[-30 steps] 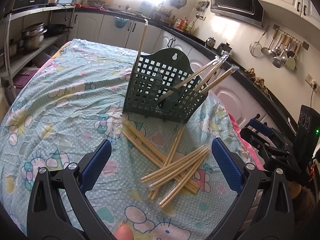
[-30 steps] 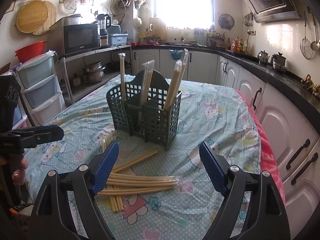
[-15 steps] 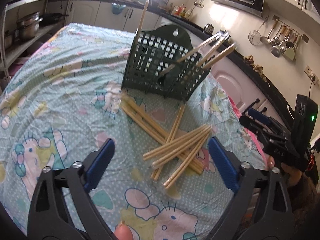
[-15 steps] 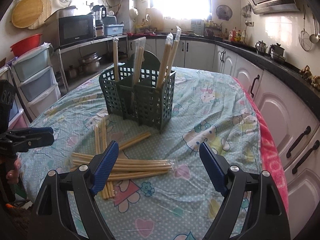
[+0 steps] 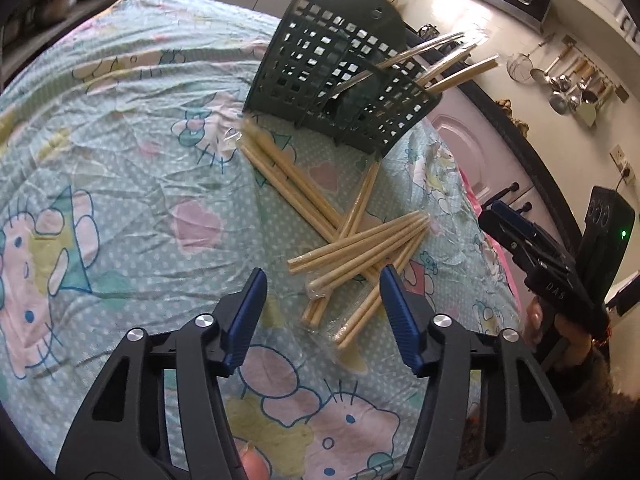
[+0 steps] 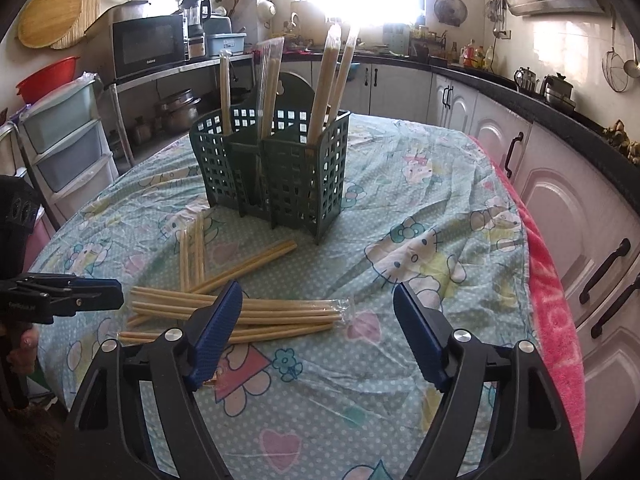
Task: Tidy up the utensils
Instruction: 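Move both open tools away from the basket down toward the loose chopsticks, then close the left tool on a wooden chopstick while the right tool grasps another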
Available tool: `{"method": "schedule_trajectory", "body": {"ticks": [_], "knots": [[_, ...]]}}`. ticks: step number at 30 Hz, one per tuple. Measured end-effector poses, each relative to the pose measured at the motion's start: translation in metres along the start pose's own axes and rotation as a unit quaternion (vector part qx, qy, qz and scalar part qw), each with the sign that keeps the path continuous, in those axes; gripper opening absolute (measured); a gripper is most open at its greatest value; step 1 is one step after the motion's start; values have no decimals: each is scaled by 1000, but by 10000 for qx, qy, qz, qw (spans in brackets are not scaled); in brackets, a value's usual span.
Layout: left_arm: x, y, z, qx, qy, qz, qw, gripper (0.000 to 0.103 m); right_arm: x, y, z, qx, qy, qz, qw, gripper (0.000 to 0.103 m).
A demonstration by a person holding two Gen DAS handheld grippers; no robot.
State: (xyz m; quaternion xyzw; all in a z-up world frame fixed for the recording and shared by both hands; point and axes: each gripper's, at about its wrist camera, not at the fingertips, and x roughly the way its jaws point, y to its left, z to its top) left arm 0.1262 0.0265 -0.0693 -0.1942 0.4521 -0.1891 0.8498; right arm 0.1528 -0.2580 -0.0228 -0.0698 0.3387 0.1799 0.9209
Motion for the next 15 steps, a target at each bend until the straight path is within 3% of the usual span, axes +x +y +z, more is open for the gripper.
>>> {"method": "schedule_trajectory", "body": {"ticks": [5, 15], "knots": [[5, 10, 4, -262, 31, -158, 9995, 44, 7, 1, -2, -41, 93, 7, 9999, 68], [15, 16, 8, -496, 134, -350, 9981, 25, 29, -5, -10, 30, 411, 109, 9991, 56]]}}
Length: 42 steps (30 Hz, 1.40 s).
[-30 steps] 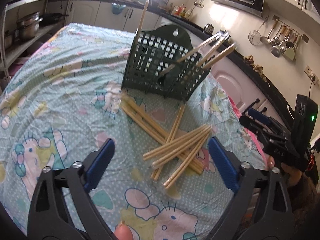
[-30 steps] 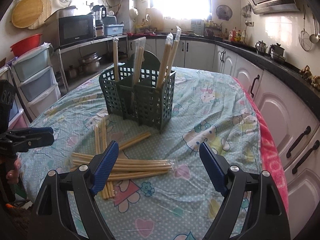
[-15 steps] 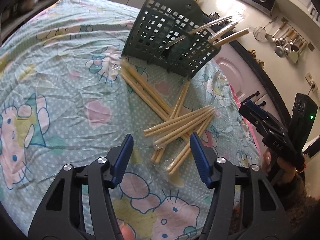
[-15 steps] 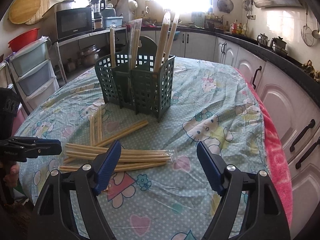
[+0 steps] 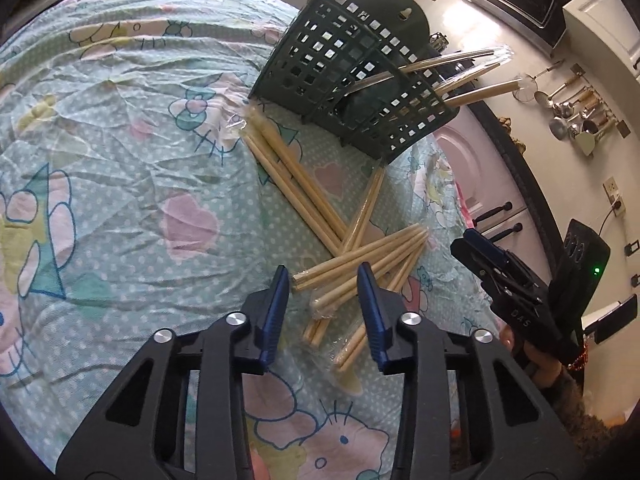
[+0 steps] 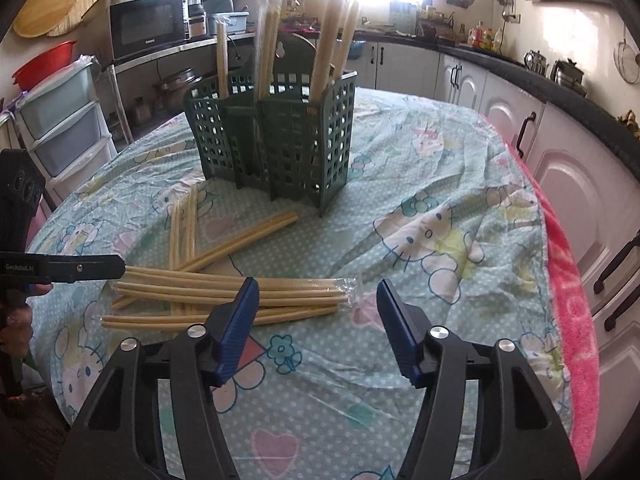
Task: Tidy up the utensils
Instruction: 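Close the left tool on a wooden chopstick while the right tool grasps another, then lift the chopstick with the left tool toward the basket while the right tool carries its own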
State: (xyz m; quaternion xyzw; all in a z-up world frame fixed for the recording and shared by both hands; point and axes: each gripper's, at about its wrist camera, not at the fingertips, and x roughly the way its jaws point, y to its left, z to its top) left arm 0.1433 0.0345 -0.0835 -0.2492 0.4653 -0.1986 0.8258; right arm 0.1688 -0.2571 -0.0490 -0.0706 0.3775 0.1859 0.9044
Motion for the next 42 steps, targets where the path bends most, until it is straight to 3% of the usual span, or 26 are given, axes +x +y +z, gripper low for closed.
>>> {"method": "schedule_trajectory", "body": {"ticks": [9, 17, 23, 32, 42], "knots": [[5, 3, 2, -65, 20, -71, 10000, 7, 23, -27, 1, 546, 243, 265, 9979, 49], [6, 5, 10, -99, -162, -18, 9998, 6, 41, -43, 2, 857, 414, 524, 9941, 45], [2, 1, 22, -54, -409, 50, 9991, 5, 46, -49, 1, 1039, 460, 587, 9918, 33], [-4, -6, 33, 5, -692, 96, 9976, 4, 46, -50, 1, 1057, 420, 499, 9923, 3], [-20, -11, 41, 31, -919, 88, 9957, 4, 24, -58, 8, 1094, 121, 372, 9932, 1]]}}
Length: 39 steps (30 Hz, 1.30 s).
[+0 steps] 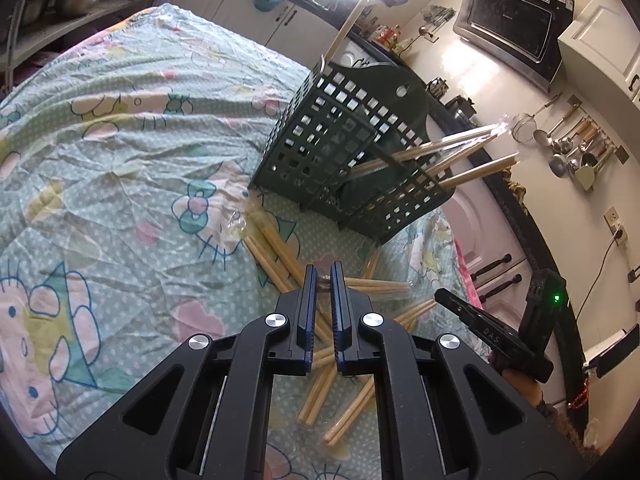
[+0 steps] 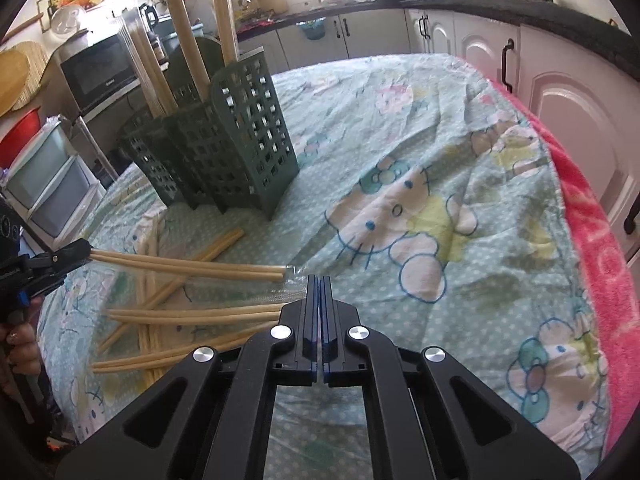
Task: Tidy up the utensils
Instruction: 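Lift the chopstick with the left tool toward the basket while the right tool carries its own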
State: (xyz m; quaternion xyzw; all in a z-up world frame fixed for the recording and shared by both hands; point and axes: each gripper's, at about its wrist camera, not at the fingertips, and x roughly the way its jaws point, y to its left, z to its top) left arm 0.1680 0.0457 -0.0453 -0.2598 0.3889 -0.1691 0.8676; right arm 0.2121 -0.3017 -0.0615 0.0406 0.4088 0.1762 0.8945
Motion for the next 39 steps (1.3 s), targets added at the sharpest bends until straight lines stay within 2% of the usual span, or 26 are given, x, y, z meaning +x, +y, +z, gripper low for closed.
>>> {"method": "schedule_trajectory", "body": {"ticks": [8, 17, 24, 39], "knots": [[-18, -15, 12, 217, -271, -94, 9994, 3, -36, 28, 18, -416, -534, 58, 9977, 1], [-36, -35, 25, 467, -513, -173, 9974, 2, -77, 88, 37, -1238, -1158, 203, 9853, 1], [-52, -48, 36, 612, -694, -230, 9954, 2, -91, 125, 47, -1633, -1351, 452, 9762, 1], [-78, -58, 54, 789, -1007, -302, 9913, 2, -100, 174, 65, -1995, -1555, 774, 9644, 1]]}}
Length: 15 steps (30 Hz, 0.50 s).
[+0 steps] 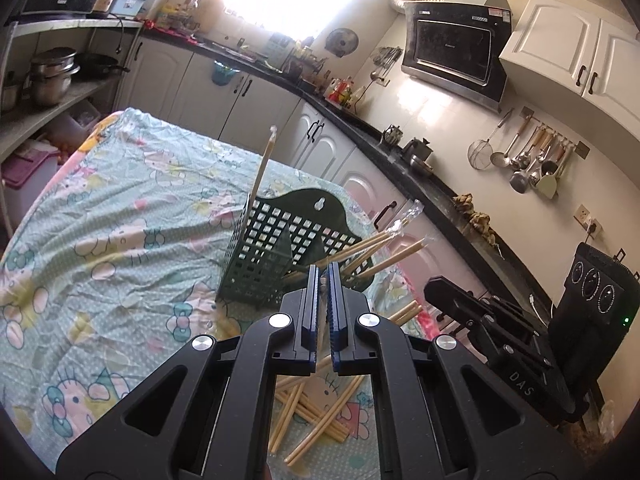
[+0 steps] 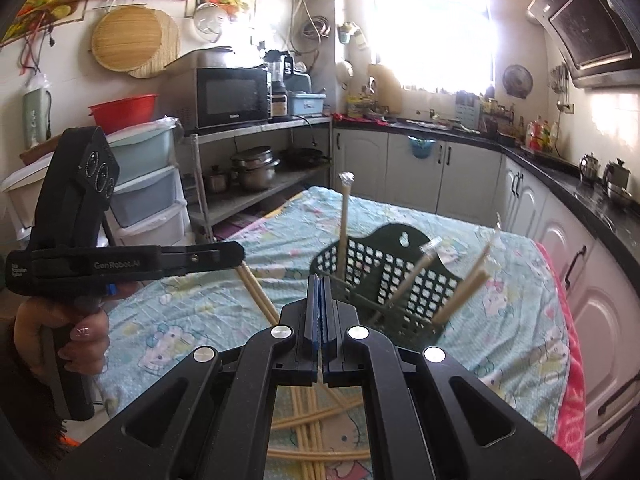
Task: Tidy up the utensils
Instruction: 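Lift the chopstick with the left tool toward the basket while the right tool carries its own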
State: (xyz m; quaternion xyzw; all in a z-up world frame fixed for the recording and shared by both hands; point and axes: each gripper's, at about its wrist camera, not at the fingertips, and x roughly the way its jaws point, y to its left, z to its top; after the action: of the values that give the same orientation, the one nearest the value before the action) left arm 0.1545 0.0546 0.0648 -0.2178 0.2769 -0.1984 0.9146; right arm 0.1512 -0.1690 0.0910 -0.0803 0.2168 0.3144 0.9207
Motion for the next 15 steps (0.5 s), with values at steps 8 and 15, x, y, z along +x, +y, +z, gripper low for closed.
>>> {"method": "schedule_trajectory", "body": {"ticks": [8, 15], "knots": [[-9, -9, 15, 119, -165, -63, 9998, 2, -7, 7, 21, -107, -223, 96, 9996, 1], [-19, -20, 30, 264, -346, -101, 9990, 2, -16, 9, 35, -133, -386, 70, 9991, 1]]}}
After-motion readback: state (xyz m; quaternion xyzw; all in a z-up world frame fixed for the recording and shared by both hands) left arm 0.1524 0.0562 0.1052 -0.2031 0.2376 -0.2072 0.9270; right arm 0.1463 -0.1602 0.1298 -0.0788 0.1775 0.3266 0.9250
